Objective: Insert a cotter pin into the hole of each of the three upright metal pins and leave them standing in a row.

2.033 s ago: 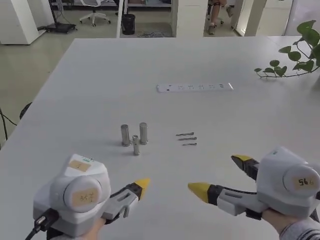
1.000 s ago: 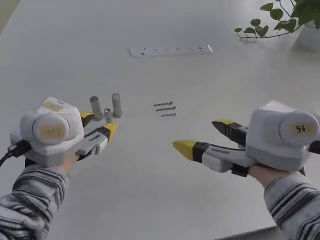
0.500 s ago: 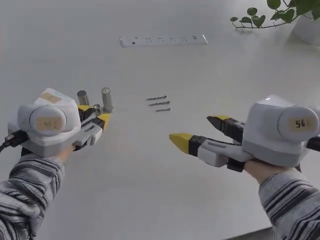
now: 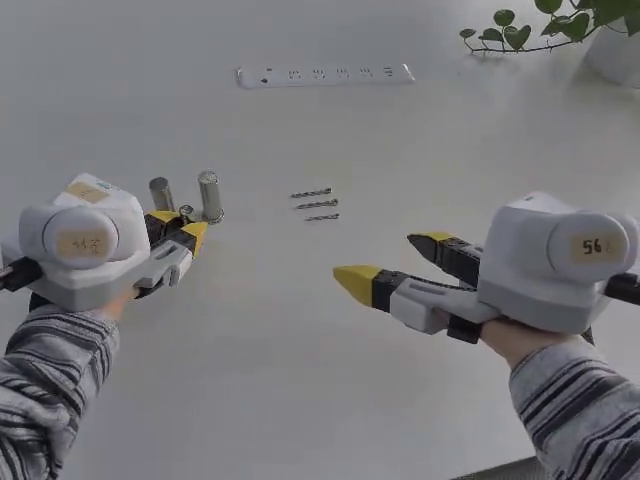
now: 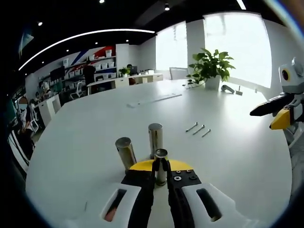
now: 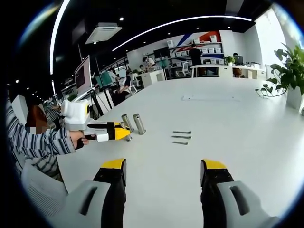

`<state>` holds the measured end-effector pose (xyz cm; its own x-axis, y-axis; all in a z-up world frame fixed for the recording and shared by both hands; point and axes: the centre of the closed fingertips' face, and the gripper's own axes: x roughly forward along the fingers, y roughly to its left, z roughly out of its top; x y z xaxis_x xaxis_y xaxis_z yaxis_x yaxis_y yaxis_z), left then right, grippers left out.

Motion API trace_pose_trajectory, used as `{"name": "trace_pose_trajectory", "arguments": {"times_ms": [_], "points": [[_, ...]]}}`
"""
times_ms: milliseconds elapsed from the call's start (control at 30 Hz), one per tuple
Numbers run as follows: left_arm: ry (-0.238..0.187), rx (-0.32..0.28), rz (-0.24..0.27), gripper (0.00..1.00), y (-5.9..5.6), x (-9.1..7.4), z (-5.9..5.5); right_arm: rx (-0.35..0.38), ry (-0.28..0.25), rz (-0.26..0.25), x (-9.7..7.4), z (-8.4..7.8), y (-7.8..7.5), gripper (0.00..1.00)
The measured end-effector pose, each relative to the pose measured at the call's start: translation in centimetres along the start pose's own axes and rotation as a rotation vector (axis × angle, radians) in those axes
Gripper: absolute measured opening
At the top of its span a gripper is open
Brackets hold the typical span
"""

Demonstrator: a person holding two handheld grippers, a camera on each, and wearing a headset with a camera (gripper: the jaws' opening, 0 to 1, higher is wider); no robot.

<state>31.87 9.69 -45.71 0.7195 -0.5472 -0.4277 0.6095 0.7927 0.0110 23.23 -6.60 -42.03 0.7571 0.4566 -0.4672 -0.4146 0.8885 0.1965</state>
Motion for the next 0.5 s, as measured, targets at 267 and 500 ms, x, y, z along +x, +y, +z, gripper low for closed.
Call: {"name": "trace_pose_trajectory", "arguments": {"times_ms": [267, 500], "points": [[-0.022, 0.061, -0.103, 0.05, -2.5, -0.6, 0.4, -0.019, -0.019, -0.002, -0.2, 0.7, -0.2, 0.57], [-0.036, 0.13, -0.242, 0.05, -6.5, -1.0, 0.7, -0.016, -0.012, 0.006, -0.2, 0.7, -0.2, 0.56]]}}
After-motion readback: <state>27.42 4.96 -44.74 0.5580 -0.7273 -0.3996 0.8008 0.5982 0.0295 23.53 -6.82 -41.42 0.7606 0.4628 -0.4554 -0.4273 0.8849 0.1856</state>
